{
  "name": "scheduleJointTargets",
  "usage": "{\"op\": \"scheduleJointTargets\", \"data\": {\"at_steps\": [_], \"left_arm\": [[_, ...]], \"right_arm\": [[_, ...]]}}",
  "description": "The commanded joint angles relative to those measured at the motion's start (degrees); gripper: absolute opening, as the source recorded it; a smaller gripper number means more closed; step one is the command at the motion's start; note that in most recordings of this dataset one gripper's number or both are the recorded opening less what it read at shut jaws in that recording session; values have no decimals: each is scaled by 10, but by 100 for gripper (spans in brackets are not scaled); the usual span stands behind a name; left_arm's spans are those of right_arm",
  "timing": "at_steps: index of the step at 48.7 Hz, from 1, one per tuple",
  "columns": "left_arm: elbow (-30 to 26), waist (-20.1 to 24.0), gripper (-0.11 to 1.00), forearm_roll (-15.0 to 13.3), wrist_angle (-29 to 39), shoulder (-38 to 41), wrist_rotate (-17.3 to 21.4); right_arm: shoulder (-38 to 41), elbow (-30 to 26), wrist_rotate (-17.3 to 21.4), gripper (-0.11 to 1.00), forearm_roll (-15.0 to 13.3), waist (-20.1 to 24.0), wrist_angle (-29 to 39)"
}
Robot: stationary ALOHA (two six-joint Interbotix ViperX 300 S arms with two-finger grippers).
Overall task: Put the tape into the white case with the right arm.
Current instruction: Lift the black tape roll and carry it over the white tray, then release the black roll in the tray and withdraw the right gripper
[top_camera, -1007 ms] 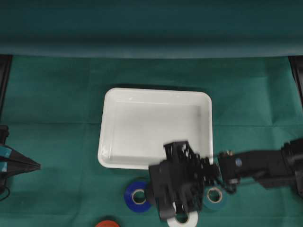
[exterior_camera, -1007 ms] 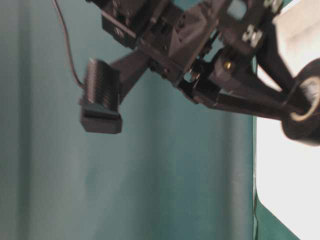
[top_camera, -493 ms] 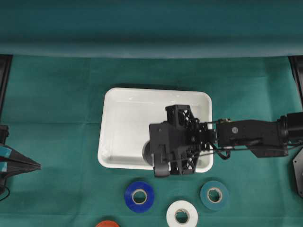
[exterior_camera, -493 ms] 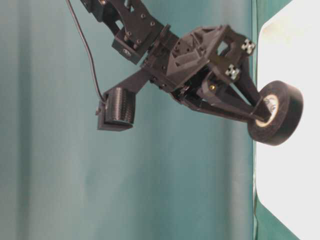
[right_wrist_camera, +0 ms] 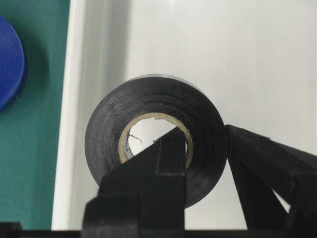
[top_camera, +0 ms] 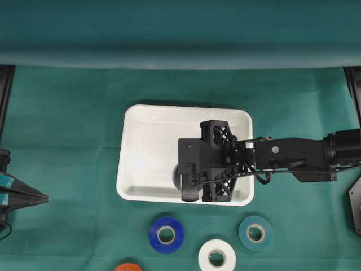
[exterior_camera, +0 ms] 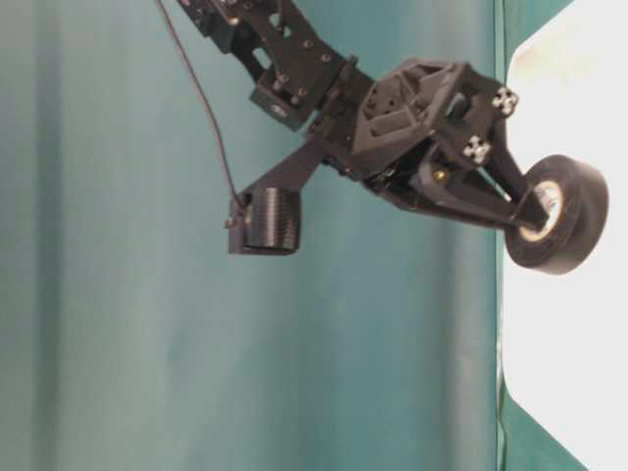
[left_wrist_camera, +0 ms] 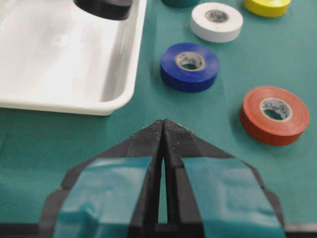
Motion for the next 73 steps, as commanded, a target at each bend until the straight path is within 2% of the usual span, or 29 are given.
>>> {"op": "scheduleJointTargets", "data": {"at_steps": [1,5,14,15,18,23,34,41,54,64,73], "left_arm": [[-7,0,0,-1,-5,4,0],[-7,0,0,-1,-5,4,0],[-7,0,0,-1,-5,4,0],[-7,0,0,-1,-4,4,0],[-7,0,0,-1,-5,4,0],[-6,0,0,-1,-5,4,0],[-6,0,0,-1,-4,-1,0],[-5,0,0,-1,-4,-6,0],[-5,0,0,-1,-2,-6,0],[-5,0,0,-1,-2,-7,0],[-4,0,0,-1,-2,-6,0]], "right_arm": [[-9,-2,2,6,-2,0,-8],[-9,0,3,23,-1,0,-9],[-9,0,6,77,-1,1,-13],[-9,0,6,78,-1,1,-14],[-11,1,6,73,-1,1,-13],[-18,10,6,74,-2,1,-10],[-75,82,6,73,-1,1,-10],[-135,144,12,73,0,1,-16],[-265,271,54,73,-1,1,-41],[-386,368,59,73,0,1,-62],[-490,427,60,71,0,1,-63]]}}
